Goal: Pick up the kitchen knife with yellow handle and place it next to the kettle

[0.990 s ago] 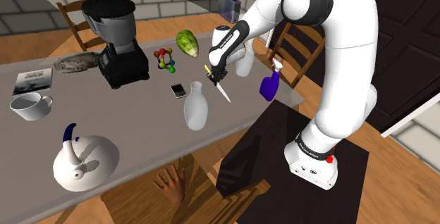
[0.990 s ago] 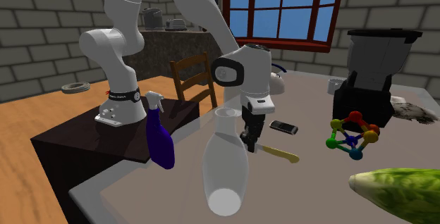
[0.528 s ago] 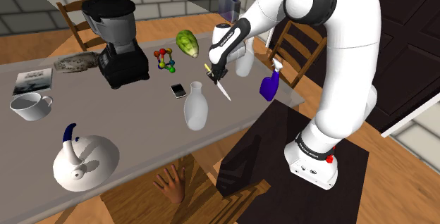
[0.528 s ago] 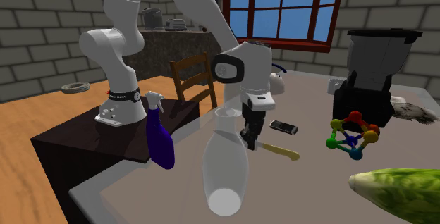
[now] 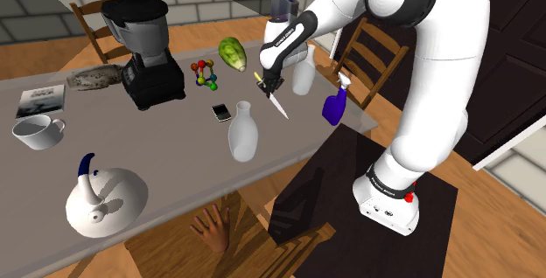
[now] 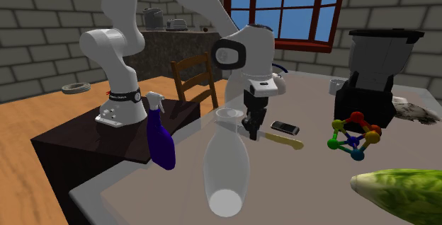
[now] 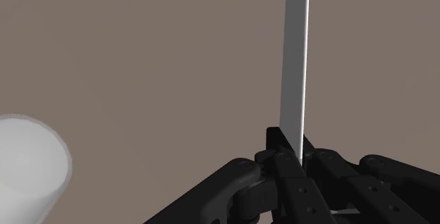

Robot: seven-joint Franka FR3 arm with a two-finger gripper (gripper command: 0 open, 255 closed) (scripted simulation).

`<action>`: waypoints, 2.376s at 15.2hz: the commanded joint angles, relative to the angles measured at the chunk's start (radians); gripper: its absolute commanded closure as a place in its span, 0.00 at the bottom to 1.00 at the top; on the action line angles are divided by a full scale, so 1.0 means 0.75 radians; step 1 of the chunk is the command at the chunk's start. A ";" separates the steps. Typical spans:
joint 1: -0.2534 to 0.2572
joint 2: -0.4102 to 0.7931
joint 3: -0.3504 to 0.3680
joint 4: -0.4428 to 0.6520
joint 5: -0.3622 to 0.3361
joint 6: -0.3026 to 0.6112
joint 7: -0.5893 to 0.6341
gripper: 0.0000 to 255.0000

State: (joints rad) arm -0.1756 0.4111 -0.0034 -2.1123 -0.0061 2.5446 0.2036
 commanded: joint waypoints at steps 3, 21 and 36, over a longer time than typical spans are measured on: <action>0.001 -0.056 0.000 0.002 0.000 -0.059 0.000 1.00; 0.001 -0.274 0.000 0.061 0.001 -0.336 -0.001 1.00; 0.001 -0.399 0.000 0.183 0.001 -0.582 -0.002 1.00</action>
State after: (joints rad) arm -0.1759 0.1163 -0.0037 -1.9834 -0.0051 2.1208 0.2005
